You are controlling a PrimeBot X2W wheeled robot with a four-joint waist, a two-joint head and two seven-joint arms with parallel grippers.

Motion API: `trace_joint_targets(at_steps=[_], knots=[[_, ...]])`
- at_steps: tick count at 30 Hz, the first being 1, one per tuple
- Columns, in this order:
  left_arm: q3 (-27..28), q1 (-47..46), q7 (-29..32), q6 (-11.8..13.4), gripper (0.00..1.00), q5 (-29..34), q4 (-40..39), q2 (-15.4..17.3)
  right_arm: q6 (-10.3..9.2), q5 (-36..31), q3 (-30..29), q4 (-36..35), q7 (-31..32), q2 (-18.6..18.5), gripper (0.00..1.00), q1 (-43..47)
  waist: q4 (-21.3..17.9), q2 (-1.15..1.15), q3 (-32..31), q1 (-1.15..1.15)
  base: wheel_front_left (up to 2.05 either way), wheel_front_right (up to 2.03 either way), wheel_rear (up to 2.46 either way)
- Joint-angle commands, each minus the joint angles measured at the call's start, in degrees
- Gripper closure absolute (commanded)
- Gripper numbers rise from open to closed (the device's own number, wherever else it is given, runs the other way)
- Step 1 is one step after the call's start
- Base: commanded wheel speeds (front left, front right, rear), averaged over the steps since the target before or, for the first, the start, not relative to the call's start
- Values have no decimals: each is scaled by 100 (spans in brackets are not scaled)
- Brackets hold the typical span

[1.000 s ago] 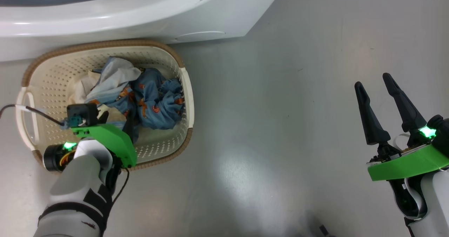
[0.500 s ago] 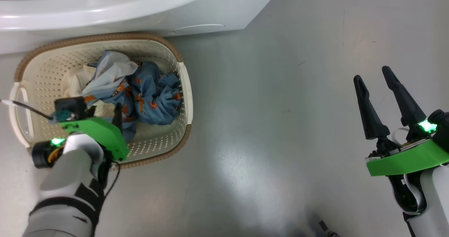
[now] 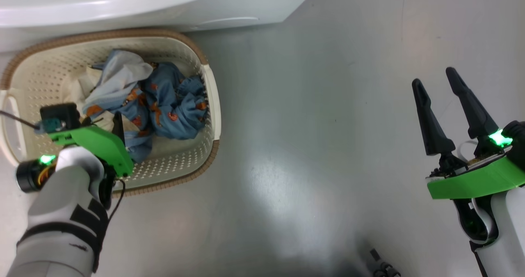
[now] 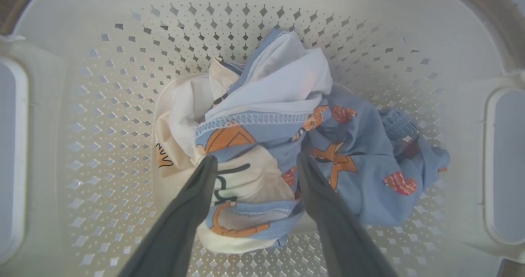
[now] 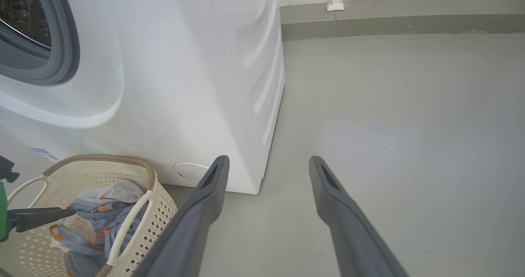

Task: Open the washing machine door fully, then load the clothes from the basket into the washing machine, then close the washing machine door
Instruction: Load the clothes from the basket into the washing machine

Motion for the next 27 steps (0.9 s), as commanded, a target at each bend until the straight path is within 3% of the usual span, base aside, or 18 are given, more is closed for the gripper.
trace_joint_targets(at_steps=[1, 13, 22, 23, 26, 27], knots=[[124, -17, 13, 71, 0, -34, -22, 237, 16, 34, 85, -147, -67, -24, 0, 92, -23, 0, 101, 0, 0, 0, 0], [115, -272, 290, 236, 0, -118, -21, 382, 16, 39, 117, -270, -67, 4, 0, -106, -101, 0, 511, 0, 0, 0, 0], [-52, -390, 526, 77, 1, -72, -21, 409, 16, 57, 155, -295, -67, 20, 0, -232, -132, 0, 618, 0, 0, 0, 0], [-76, -396, 547, 57, 39, -61, -21, 413, 16, 59, 156, -298, -67, 21, 0, -237, -133, 0, 622, 0, 0, 0, 0], [-119, -403, 591, 31, 100, -55, -21, 415, 16, 65, 154, -302, -67, 25, 0, -255, -137, 0, 626, 0, 0, 0, 0], [-130, -403, 605, 22, 100, -58, -21, 410, 16, 65, 153, -301, -67, 25, 0, -259, -137, 0, 622, 0, 0, 0, 0]])
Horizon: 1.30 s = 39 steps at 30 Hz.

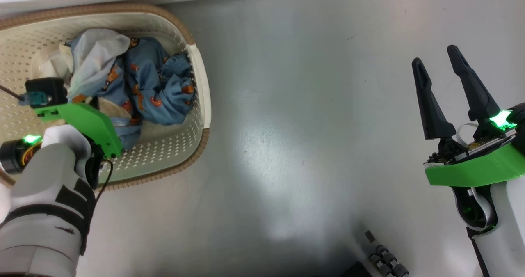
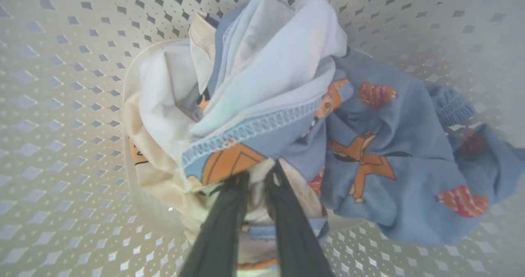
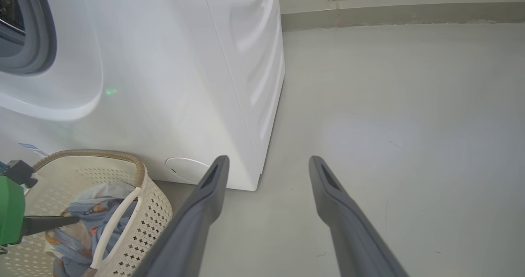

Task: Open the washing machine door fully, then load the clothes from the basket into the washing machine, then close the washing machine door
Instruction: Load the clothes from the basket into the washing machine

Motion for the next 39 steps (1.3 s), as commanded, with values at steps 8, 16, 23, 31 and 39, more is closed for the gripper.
trace_joint_targets(at_steps=[8, 16, 23, 31, 39], knots=[[27, 141, -17, -36, 100, -16, -19, 211, 16, 55, 92, -103, -27, -47, 0, 100, 27, 0, -118, 0, 0, 0, 0], [176, 435, -530, -141, 100, -260, -19, -15, 16, 21, 64, -29, -27, -64, 0, 259, 227, 0, -630, 0, 0, 0, 0], [281, 806, -825, -361, 100, -388, -102, -162, 16, 5, 72, 70, -27, -124, 0, 521, 426, 0, -1258, 0, 0, 0, 0], [679, 1619, -846, -445, 100, -213, -1218, -228, 16, -16, 6, 202, -27, -207, 0, 997, 618, 0, -2017, 0, 0, 0, 0], [1212, 2417, -847, -660, 100, 220, -2188, -300, 16, -43, -80, 293, -27, -204, 0, 1446, 658, 0, -2697, 0, 0, 0, 0]])
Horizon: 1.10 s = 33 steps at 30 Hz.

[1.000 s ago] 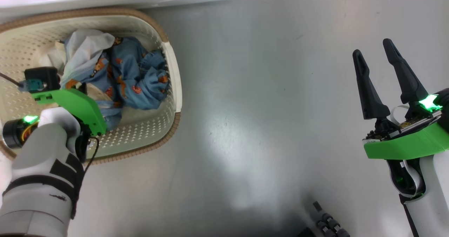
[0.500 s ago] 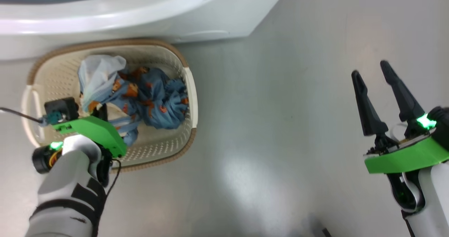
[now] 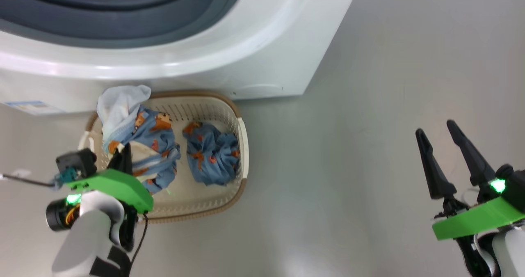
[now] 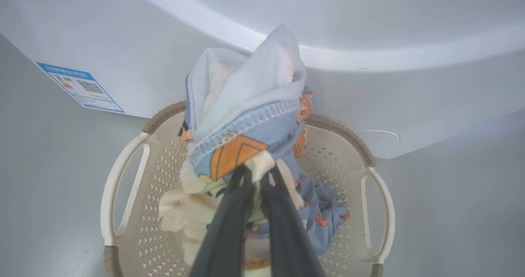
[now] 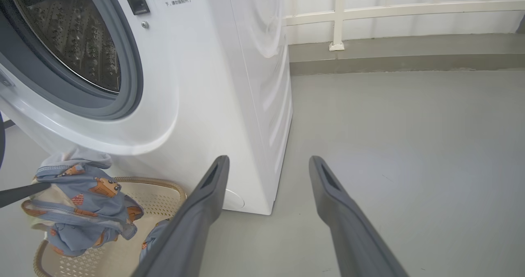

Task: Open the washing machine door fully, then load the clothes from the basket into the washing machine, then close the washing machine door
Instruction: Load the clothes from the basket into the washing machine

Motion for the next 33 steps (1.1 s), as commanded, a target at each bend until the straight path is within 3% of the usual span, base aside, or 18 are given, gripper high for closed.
trace_joint_targets(at_steps=[1, 20, 27, 33], knots=[[269, 323, -77, -53, 100, 156, -308, 116, 16, -38, 91, -85, -27, -82, 0, 272, 87, 0, -518, 1, 0, 0, 0], [1182, 2006, -77, -466, 100, 1015, -2690, -93, 16, -93, -178, -31, -27, -45, 0, 1173, 131, 0, -1609, 1, 0, 0, 0], [1213, 2673, -77, -493, 100, 1155, -3670, -109, 16, -107, -373, -49, -27, 19, 0, 1429, 162, 0, -1767, 1, 0, 0, 0], [1079, 3269, -77, -311, 100, 1127, -4431, -110, 16, -123, -501, -70, -27, 69, 0, 1577, 190, 0, -1837, 1, 0, 0, 0]])
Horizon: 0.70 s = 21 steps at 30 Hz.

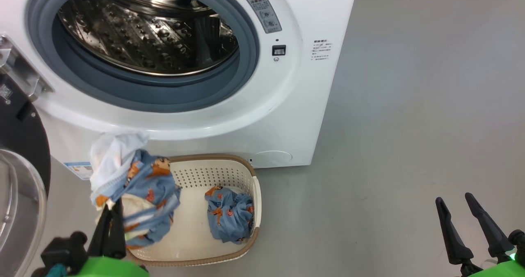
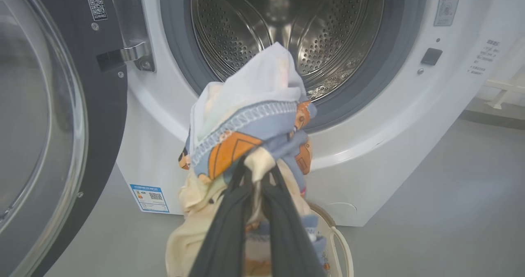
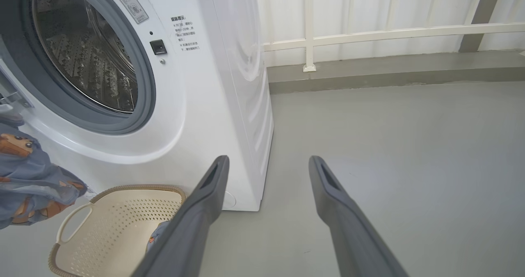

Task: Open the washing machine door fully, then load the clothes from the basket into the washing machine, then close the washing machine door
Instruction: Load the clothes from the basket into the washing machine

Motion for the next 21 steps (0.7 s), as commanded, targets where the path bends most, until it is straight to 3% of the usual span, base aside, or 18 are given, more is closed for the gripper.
trace_joint_targets(at_steps=[1, 11, 21], knots=[[148, 54, -79, 91, 100, 13, -292, 80, 16, -32, 72, -152, -28, -100, 0, 43, 9, 0, -5, 1, 0, 0, 0], [-90, 488, -79, 416, 100, -164, -934, 79, 16, -41, 7, -194, -28, -64, 0, 53, 16, 0, 71, 1, 0, 0, 0], [-150, -256, -79, 333, 100, -267, -1036, 79, 16, -28, 34, -245, -28, -13, 0, -172, -70, 0, 476, 1, 0, 0, 0]])
